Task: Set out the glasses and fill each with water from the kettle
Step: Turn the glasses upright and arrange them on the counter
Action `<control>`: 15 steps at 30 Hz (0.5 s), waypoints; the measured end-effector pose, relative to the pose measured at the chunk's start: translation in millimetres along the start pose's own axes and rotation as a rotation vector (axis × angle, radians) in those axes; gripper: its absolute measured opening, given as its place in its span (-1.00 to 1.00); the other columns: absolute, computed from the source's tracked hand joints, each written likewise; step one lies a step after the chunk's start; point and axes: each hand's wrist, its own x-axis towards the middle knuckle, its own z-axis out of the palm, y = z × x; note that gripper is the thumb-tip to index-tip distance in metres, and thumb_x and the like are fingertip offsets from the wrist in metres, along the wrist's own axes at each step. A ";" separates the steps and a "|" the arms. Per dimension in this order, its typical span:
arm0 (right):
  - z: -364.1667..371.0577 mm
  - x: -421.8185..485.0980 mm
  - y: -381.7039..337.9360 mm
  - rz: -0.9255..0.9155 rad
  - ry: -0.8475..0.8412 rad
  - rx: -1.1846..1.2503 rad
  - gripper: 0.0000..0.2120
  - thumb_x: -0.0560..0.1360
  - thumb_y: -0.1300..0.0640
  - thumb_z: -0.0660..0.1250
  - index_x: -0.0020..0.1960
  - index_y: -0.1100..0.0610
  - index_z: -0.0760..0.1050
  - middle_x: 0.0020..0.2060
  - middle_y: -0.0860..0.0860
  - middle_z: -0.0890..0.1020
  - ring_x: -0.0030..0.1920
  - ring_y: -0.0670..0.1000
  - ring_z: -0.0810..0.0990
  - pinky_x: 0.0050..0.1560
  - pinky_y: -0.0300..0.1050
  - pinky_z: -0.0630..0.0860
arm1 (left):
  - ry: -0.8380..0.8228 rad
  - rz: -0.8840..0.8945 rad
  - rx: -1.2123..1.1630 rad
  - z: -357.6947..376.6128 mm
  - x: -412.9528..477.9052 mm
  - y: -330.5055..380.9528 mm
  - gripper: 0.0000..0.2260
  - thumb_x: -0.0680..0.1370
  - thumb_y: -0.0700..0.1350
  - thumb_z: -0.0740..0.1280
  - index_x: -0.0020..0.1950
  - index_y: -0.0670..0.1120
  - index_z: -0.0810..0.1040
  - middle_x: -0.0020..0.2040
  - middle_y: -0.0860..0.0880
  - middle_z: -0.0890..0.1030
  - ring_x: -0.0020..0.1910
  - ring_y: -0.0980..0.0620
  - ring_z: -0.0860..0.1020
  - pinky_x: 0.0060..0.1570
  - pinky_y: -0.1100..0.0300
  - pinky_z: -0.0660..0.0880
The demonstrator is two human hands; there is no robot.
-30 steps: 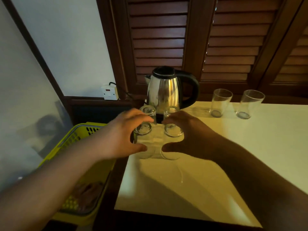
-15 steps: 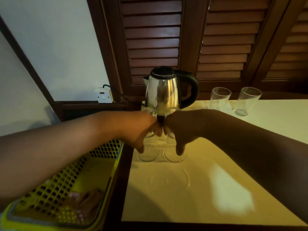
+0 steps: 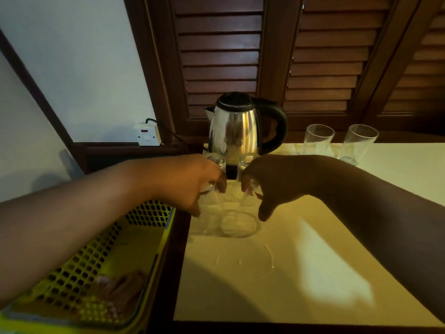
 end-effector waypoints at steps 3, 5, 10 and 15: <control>1.3 5.9 5.6 -0.034 0.004 -0.059 -0.64 0.46 0.01 0.53 0.24 0.01 0.63 0.07 -0.01 0.70 0.06 0.06 0.69 0.01 -0.09 0.56 | 0.085 -0.060 -0.075 -1.6 -18.1 -2.2 -0.45 0.33 0.13 0.63 0.26 0.25 0.52 0.04 0.36 0.46 0.03 0.40 0.42 -0.04 0.45 0.37; -1.0 -10.1 9.5 0.008 0.004 0.057 -0.58 0.40 -0.08 0.60 0.21 -0.11 0.60 0.04 -0.17 0.67 0.04 -0.12 0.66 0.00 -0.22 0.55 | 0.137 -0.121 -0.203 1.6 -29.4 -4.8 -0.48 0.33 0.05 0.65 0.19 0.28 0.51 0.05 0.37 0.50 0.04 0.43 0.47 -0.04 0.43 0.42; 20.5 -36.5 23.7 0.119 0.097 0.441 -0.59 0.31 -0.04 0.66 0.10 -0.15 0.60 -0.01 -0.15 0.75 0.01 -0.14 0.71 0.04 -0.08 0.69 | 0.244 -0.258 -0.508 17.4 -49.2 -13.8 -0.47 0.30 -0.11 0.67 0.14 0.25 0.55 0.05 0.35 0.59 0.07 0.35 0.58 -0.05 0.32 0.61; 56.8 -51.1 33.9 0.061 0.211 1.122 -0.35 0.22 0.09 0.68 0.21 0.20 0.51 0.09 0.12 0.77 0.12 0.13 0.75 0.04 0.13 0.62 | 0.394 -0.299 -0.792 41.0 -62.8 -9.0 -0.40 0.31 -0.27 0.64 0.22 0.21 0.57 0.10 0.32 0.63 0.10 0.26 0.64 -0.07 0.27 0.65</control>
